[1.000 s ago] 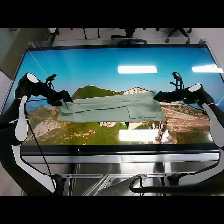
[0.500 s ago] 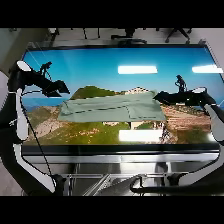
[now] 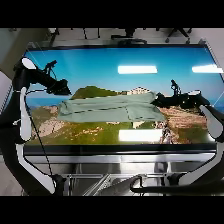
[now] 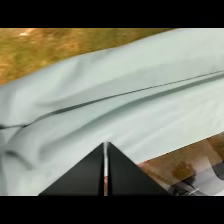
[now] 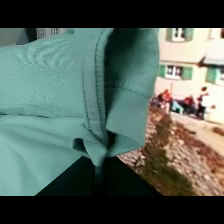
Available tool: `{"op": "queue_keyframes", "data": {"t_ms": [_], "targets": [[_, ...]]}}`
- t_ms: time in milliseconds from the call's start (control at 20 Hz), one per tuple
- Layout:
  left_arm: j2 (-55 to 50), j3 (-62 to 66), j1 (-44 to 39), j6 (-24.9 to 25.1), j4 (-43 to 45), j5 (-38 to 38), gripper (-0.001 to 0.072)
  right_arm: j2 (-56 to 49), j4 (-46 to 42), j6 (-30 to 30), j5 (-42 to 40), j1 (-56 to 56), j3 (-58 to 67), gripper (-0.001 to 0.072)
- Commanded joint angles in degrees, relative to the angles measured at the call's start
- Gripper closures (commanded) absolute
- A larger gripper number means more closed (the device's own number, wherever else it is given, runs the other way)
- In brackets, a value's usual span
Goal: Fold the shirts.
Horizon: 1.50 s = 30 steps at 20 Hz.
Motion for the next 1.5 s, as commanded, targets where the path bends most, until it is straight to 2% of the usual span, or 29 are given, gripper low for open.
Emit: {"op": "queue_keyframes", "data": {"t_ms": [0, 100, 200, 300, 450, 550, 650, 800, 900, 1000, 1100, 1200, 1350, 1450], "targets": [[0.0, -1.16, -7.19, -0.17, -1.03, 4.0, 0.0695, 3.39, 1.18, -0.04, 0.61, -0.11, 0.07, 0.0693], [-0.02, -4.98, -13.22, 0.68, -1.77, 9.81, 0.0694, 7.13, 1.14, 0.98, 1.01, -0.37, 0.39, 0.0693], [-0.35, -9.49, -20.04, 0.9, -0.98, 18.97, 0.0694, 10.75, 1.16, 2.82, 5.01, -0.72, 2.71, 0.0694], [-1.97, -11.82, -26.75, 0.85, -1.03, 28.5, 0.0694, 13.68, 1.18, 6.38, 10.25, -0.68, 6.14, 0.0694], [-6.75, -10.14, -35.26, 0.85, -1.01, 37.66, 0.0695, 17.51, 1.18, 12.39, 15.76, -0.61, 11.89, 0.0694], [-11.1, -5.46, -39.32, 0.76, -0.98, 39.32, 0.0694, 19.52, 1.2, 16.0, 18.67, -0.59, 15.26, 0.0693], [-15.63, 0.81, -41.77, -0.22, -0.98, 37.92, 0.0694, 21.27, 1.18, 19.19, 20.22, -0.59, 16.44, 0.0693], [-18.34, 6.73, -42.82, -0.92, -1.09, 35.45, 0.0694, 22.38, 1.16, 20.17, 21.59, -0.59, 16.41, 0.0694], [-15.91, 6.71, -42.07, -0.9, -1.16, 33.03, 0.0694, 22.34, 1.16, 20.52, 21.64, -0.59, 16.41, 0.0693], [-10.82, 6.71, -39.23, -0.85, -1.05, 25.05, 0.0695, 22.34, 1.2, 20.57, 21.62, -0.57, 16.41, 0.0693], [-3.43, 6.71, -34.14, -0.04, -1.01, 16.35, 0.0694, 22.27, 1.2, 20.61, 21.22, 0.68, 16.41, 0.0693], [4.85, 6.71, -27.74, 0.17, -1.03, 11.45, 0.0695, 22.01, 1.18, 20.81, 18.18, 4.81, 16.41, 0.0693], [18.34, 4.24, -16.9, 0.15, -1.36, 13.73, 0.0695, 20.5, 1.2, 20.74, 6.21, 17.14, 16.39, 0.0693], [25.99, 0.39, -10.73, 0.13, -1.51, 17.25, 0.0694, 17.51, 1.16, 19.89, -5.57, 28.65, 16.39, 0.0692]]}}
